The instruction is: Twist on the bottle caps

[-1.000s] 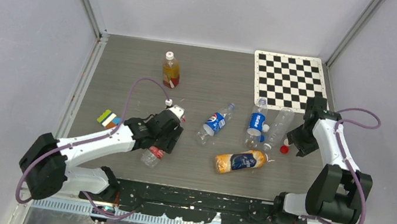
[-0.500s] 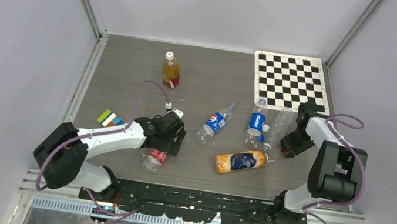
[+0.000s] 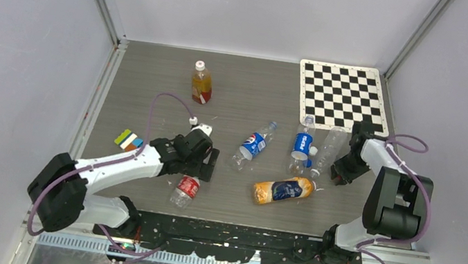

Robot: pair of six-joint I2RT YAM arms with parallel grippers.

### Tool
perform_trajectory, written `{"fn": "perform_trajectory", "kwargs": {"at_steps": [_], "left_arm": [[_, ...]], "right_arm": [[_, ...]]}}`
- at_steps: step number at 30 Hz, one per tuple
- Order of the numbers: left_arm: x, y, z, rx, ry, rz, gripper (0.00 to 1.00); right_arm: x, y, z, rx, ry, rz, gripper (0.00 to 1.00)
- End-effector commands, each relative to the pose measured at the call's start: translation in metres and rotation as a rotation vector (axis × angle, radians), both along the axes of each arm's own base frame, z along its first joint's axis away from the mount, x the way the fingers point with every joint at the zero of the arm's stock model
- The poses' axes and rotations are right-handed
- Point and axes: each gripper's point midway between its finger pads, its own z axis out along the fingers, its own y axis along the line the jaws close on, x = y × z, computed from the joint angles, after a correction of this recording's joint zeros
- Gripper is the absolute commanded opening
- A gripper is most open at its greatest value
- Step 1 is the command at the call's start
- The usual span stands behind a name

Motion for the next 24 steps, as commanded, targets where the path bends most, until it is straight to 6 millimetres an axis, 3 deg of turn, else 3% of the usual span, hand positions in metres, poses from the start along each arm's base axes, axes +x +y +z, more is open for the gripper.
{"fn": "perform_trajectory", "kwargs": {"at_steps": [1, 7, 12, 18, 24], "left_arm": [[0.008, -0.001, 0.034, -0.074, -0.088, 0.029, 0.98], [0.008, 0.001, 0.063, -0.115, -0.160, 0.000, 1.00], [0.007, 0.003, 0.087, -0.124, -0.202, -0.046, 1.00], [0.001, -0.007, 0.126, -0.205, -0.269, -0.157, 1.00], [-0.004, -0.006, 0.137, -0.289, -0.343, -0.167, 1.00]], "right_arm": [[0.003, -0.007, 0.030, -0.038, -0.074, 0.013, 0.37], [0.010, -0.027, 0.060, -0.138, -0.142, -0.025, 0.47], [0.007, -0.037, 0.052, -0.136, -0.117, -0.071, 0.48], [0.009, -0.033, 0.034, -0.073, -0.131, -0.095, 0.44], [0.006, -0.034, 0.041, -0.082, -0.157, -0.075, 0.46]]}}
